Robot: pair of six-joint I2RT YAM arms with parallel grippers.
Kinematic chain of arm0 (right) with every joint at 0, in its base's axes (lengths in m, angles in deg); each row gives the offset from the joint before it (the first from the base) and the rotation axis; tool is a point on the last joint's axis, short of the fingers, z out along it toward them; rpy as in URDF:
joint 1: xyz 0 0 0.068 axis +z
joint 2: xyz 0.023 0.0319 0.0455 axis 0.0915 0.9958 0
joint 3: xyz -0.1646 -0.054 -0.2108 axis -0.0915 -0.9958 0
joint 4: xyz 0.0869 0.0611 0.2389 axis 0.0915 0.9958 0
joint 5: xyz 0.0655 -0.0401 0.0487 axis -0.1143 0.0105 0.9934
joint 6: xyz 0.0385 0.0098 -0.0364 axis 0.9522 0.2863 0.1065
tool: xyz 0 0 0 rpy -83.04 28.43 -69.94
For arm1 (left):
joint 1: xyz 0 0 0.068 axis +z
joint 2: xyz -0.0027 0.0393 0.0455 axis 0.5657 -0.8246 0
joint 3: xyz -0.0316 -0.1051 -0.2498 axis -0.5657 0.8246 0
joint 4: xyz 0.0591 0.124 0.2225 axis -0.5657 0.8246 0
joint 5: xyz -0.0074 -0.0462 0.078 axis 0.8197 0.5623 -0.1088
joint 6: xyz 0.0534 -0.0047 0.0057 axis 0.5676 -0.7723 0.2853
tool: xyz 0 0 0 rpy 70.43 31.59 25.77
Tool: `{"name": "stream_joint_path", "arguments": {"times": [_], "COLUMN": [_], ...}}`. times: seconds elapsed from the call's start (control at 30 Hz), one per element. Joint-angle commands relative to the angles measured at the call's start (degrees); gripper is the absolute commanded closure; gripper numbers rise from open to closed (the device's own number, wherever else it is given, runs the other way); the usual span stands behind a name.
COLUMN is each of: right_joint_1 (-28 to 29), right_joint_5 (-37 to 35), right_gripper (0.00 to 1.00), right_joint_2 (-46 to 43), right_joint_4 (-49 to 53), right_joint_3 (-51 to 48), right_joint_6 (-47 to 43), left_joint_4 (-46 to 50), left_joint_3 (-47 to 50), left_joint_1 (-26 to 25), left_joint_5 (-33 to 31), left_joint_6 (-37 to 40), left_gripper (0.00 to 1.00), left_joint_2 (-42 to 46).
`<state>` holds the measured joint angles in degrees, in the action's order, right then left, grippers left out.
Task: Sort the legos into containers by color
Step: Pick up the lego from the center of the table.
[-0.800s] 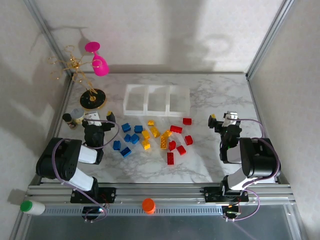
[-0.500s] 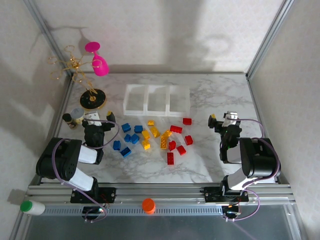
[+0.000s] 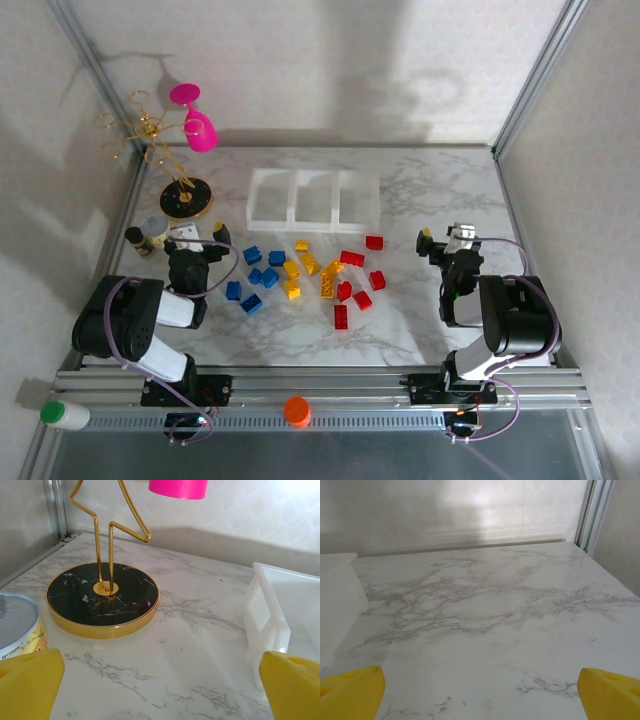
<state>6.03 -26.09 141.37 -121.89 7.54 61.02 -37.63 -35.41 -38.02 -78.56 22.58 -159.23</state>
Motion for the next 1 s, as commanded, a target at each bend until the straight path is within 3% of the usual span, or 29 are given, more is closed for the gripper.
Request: {"name": "stream_joint_path", "arguments": {"times": [0.0,0.37,0.6,0.73,0.97], "right_joint_1": [-0.1,-0.1,0.1,0.1,-0.4], "right_joint_5": [0.6,0.7,1.3,-1.1,-5.5], "right_gripper": [0.01,0.01,0.01,0.01,0.01], "right_joint_2": [0.1,0.0,-4.4,-9.1,-17.6], "right_joint_4": [-2.0,-2.2,1.6,12.5,39.4], "right_joint_3": [0.8,0.6,0.8,4.9,13.3], "right_joint_6": [-0.7,-0.7,-1.0,1.3,13.4], "left_joint_4": [0.5,0.7,14.7,21.9,38.6], "left_joint_3": [-1.0,-1.0,-4.8,-5.7,-9.4], "left_joint_1": [0.8,0.8,-0.3,-0.3,0.0], "left_joint_5": [1.7,1.5,0.5,1.8,0.8], "left_joint_6": [0.6,0.7,0.3,-2.2,-9.8], "left_gripper": [0.0,0.0,0.0,0.0,0.0], "left_joint_2": [0.2,0.6,8.1,13.2,24.8]}}
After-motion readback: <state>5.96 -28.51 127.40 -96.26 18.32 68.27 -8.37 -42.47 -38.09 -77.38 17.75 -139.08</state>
